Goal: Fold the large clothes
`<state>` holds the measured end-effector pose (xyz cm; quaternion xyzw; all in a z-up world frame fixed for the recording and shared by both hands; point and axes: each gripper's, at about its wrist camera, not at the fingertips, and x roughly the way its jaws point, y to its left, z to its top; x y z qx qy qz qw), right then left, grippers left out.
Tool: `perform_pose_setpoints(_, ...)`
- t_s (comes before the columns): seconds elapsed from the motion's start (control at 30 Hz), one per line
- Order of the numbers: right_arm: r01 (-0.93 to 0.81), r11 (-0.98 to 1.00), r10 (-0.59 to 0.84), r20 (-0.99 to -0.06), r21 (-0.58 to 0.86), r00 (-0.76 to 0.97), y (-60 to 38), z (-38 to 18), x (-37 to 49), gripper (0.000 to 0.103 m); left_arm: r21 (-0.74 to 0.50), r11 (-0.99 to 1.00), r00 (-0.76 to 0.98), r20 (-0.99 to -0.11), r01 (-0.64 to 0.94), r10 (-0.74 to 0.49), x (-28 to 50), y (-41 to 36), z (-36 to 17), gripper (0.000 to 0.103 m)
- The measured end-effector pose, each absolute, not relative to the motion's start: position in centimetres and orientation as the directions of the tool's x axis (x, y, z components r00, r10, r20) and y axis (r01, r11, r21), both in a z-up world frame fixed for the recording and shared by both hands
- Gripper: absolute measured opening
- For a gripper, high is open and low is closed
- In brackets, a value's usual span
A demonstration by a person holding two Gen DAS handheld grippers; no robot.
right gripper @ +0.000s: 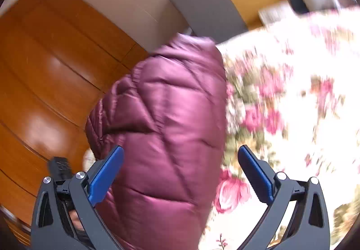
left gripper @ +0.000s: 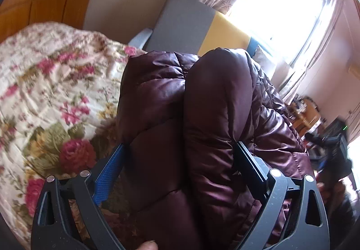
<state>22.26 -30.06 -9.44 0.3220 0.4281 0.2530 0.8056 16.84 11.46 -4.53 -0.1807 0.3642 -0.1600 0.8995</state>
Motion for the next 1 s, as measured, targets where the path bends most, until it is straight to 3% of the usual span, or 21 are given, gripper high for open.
perform_pose_setpoints(0.23,-0.109,0.366,0.884,-0.309,0.924,0.351,-29.5,-14.5,24.6,0.101,-0.570,0.808,0.632,-0.574,0.148,-0.521,18.0,13.2,-6.4,0.094)
perform_pose_setpoints(0.4,-0.148,0.352,0.897,-0.288,0.924,0.335,-28.6,-14.0,25.5,0.101,-0.657,0.743,0.622,-0.532,0.125,-0.575,18.5,14.1,-7.6,0.094)
perform_pose_setpoints(0.57,-0.211,0.380,0.884,-0.286,0.901,0.369,-29.9,-11.5,24.3,0.088,-0.718,0.675,0.602,-0.468,0.168,-0.647,19.7,11.9,-6.6,0.094)
perform_pose_setpoints(0.83,-0.209,0.496,0.732,-0.277,0.843,0.623,-43.0,-6.3,21.9,0.087,-0.717,0.592,0.443,-0.424,0.369,-0.790,26.7,-2.8,-3.1,0.094)
perform_pose_setpoints(1.0,-0.041,0.596,0.548,-0.368,0.802,0.751,-52.7,-7.4,18.8,0.085,-0.623,0.612,0.321,-0.524,0.488,-0.789,29.9,-16.2,-3.3,0.094)
